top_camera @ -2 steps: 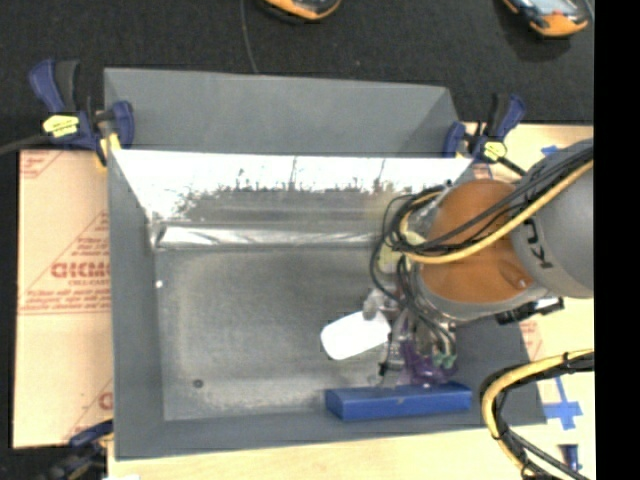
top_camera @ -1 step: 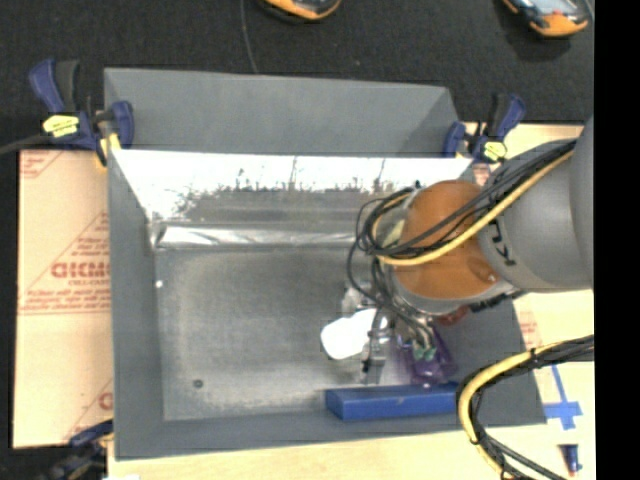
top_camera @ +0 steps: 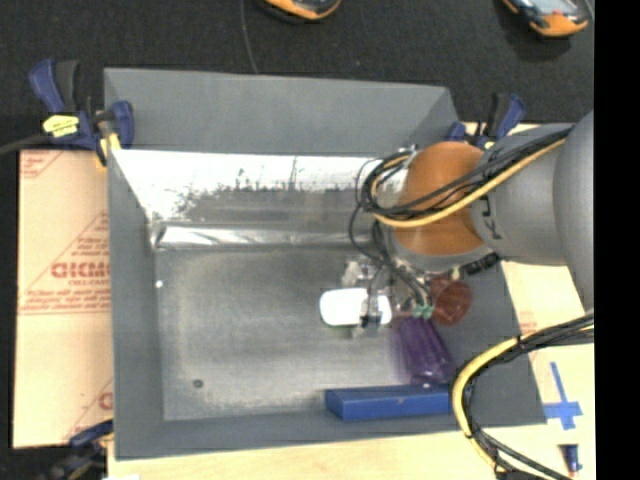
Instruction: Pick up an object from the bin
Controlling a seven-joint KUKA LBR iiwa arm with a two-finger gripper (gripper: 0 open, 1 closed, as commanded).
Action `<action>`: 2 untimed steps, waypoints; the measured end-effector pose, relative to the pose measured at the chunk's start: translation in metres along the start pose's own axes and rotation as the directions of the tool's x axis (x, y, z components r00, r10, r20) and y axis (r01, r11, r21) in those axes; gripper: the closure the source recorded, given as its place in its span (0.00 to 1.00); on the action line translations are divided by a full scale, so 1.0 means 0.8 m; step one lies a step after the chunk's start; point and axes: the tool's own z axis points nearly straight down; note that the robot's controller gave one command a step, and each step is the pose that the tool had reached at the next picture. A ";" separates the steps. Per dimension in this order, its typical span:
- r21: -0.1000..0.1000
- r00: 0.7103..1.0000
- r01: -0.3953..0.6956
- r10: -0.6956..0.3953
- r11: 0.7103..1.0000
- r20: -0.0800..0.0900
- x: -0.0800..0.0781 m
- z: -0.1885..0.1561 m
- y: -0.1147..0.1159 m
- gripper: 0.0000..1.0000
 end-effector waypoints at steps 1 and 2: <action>0.000 1.000 0.001 -0.001 1.000 0.000 0.000 0.000 0.000 1.00; -0.001 1.000 -0.018 0.018 1.000 -0.004 -0.002 -0.075 0.000 1.00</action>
Offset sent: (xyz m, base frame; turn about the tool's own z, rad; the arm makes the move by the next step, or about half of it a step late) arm 0.0072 0.0006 0.1530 0.0464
